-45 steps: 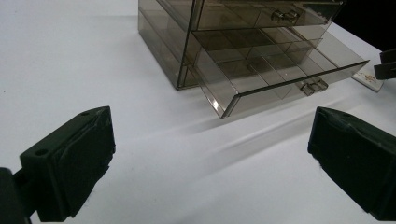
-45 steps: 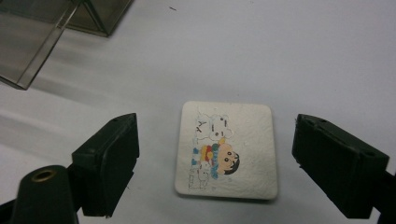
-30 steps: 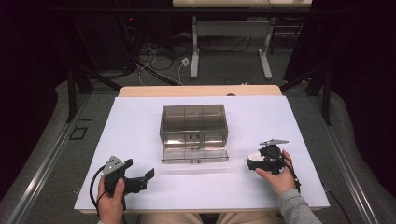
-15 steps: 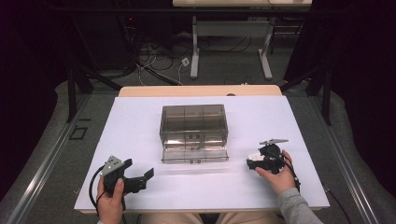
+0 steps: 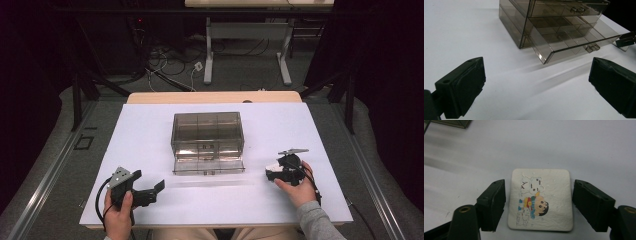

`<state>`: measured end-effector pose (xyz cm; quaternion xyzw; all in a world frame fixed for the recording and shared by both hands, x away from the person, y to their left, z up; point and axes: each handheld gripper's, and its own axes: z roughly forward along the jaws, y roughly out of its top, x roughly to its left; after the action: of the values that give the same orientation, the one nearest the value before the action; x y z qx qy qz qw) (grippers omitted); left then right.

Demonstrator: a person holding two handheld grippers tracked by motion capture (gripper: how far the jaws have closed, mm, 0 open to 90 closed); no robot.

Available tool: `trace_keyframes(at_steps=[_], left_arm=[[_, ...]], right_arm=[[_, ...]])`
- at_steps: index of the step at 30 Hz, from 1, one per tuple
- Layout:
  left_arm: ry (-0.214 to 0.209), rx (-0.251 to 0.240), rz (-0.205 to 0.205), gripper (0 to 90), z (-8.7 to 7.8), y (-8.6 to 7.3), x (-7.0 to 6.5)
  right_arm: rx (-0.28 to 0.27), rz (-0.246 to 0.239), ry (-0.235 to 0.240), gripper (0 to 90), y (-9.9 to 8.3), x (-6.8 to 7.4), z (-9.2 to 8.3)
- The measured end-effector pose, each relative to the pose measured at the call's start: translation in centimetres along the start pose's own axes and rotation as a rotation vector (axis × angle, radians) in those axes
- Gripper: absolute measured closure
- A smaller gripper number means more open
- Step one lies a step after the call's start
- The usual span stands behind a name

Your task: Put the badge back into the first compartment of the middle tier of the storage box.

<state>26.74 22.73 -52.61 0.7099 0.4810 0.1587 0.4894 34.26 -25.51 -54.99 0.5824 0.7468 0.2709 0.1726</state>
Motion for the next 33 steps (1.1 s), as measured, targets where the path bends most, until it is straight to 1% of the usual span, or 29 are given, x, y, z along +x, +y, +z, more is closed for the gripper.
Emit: trace_keyframes(at_steps=[4, 5, 6, 10, 11, 13, 26, 33], left_arm=[[0.001, 0.001, 0.0, 1.2, 0.02, 0.0, -0.01], [0.0, 0.001, -0.001, 1.1, 0.03, 0.0, -0.03], [0.001, 0.003, -0.001, 1.1, 0.02, -0.01, -0.04], [0.002, 0.002, 0.001, 1.1, 0.02, -0.01, 0.01], [0.003, 0.002, 0.0, 1.2, 0.01, -0.02, 0.02], [0.003, 0.004, -0.001, 1.2, -0.01, -0.03, 0.05], [0.005, 0.002, -0.004, 1.1, 0.0, -0.07, 0.06], [0.007, 0.006, -0.007, 1.1, -0.04, -0.1, 0.1]], right_arm=[[-0.002, -0.001, -0.005, 31.6, -0.01, -0.04, -0.05], [-0.015, 0.0, 0.002, 31.9, -0.03, -0.04, 0.03], [0.001, -0.002, -0.004, 32.4, 0.01, 0.0, -0.06], [0.01, -0.014, -0.011, 32.5, 0.03, 0.09, -0.08], [0.004, -0.014, -0.011, 32.6, 0.01, 0.11, -0.03], [0.006, -0.023, -0.011, 32.6, 0.02, 0.13, -0.03], [0.013, -0.037, -0.014, 32.8, 0.14, 0.14, -0.03], [0.014, -0.029, -0.02, 32.8, 0.17, 0.16, -0.06]])
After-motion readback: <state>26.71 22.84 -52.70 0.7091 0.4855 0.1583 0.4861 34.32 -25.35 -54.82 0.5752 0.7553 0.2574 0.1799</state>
